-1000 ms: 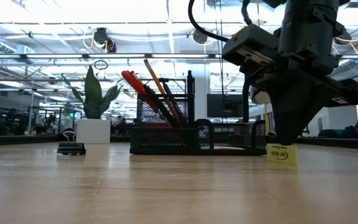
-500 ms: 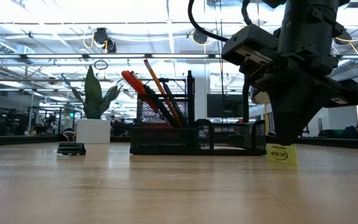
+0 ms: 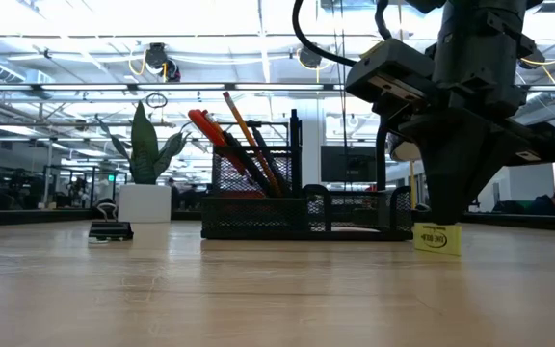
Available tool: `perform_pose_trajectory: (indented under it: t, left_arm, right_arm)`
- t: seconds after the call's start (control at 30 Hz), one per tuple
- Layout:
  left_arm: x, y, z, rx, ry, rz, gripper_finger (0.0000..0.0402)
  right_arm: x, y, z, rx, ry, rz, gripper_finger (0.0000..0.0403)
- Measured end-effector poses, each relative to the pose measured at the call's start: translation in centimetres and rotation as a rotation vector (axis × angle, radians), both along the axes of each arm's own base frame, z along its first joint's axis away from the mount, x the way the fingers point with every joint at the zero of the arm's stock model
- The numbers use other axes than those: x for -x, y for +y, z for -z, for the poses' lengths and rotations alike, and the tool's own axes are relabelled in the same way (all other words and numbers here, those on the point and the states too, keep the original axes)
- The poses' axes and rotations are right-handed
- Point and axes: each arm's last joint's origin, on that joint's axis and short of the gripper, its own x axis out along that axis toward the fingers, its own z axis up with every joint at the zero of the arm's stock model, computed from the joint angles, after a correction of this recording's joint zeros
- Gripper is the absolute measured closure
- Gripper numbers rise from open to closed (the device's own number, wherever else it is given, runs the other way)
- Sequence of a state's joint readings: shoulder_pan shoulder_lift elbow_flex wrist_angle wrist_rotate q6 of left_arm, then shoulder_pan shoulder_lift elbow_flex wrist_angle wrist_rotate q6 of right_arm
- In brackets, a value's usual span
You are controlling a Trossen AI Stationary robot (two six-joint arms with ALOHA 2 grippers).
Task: Pick and place office supplies into organizer
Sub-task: Put the green eraser into the desk organizer
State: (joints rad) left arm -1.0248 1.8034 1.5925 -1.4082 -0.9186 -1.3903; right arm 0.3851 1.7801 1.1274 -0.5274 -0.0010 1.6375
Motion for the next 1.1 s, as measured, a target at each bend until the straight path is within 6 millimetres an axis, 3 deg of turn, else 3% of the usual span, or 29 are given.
perform_pose_trajectory:
  t: [0.47,1.1]
  left_arm:
    - [-0.3,0.2,0.0,-0.001,0.001,-0.011,0.0277]
    - [-0.4,0.3,0.0,0.008,0.018,-0.015,0.0277]
  right_arm:
    - [0.7,-0.5,-2.3,0.028,-0.064,0.026,0.0403]
    - [0.0,-0.1,-2.9,-0.073,-0.131,-0.030,0.0403]
